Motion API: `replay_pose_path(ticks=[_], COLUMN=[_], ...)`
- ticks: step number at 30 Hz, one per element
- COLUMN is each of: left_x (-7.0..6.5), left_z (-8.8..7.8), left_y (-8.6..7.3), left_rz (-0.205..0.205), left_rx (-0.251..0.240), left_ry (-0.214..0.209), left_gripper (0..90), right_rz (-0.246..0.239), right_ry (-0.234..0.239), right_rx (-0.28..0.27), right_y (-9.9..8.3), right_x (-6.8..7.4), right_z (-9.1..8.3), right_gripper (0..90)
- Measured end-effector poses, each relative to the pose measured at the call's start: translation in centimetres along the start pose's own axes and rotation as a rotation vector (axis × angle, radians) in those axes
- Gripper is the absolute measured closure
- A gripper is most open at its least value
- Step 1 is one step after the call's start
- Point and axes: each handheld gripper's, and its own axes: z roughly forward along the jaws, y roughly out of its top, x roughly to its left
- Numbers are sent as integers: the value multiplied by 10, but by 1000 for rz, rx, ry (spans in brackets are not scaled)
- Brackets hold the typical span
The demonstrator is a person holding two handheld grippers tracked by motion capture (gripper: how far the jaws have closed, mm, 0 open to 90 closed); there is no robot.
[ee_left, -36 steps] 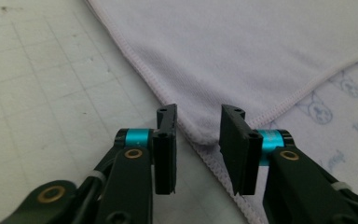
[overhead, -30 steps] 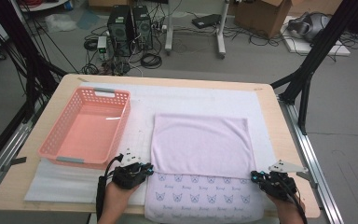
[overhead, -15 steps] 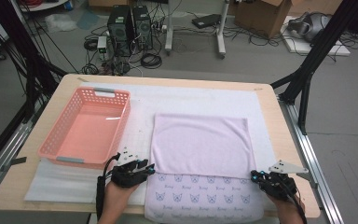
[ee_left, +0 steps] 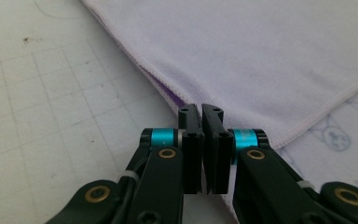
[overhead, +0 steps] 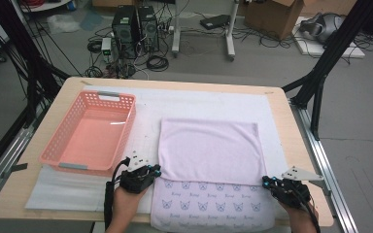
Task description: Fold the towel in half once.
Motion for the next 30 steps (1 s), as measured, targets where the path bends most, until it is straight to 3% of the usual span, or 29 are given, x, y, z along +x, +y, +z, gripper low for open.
replay_pose_path(ticks=[9, 13, 17, 22, 26, 30], left_x=[0, -1, -2, -4, -4, -2], left_z=[4, 7, 11, 11, 2, -8], left_y=[0, 1, 0, 1, 3, -1], left_rz=[7, -6, 7, 10, -18, -59], left_rx=[7, 9, 46, 33, -12, -24], left_ry=[-13, -12, 12, 22, -12, -44], left_gripper=[825, 739, 826, 870, 870, 871], right_rz=[-1, -4, -4, -3, -4, 2], right_ry=[5, 5, 6, 7, 5, 9], right_rx=[13, 22, 21, 21, 13, -3], right_y=[0, -1, -1, -1, 0, 0], right_x=[0, 0, 0, 0, 0, 0], right_z=[1, 3, 4, 4, 2, -3], right_gripper=[859, 859, 858, 857, 857, 859])
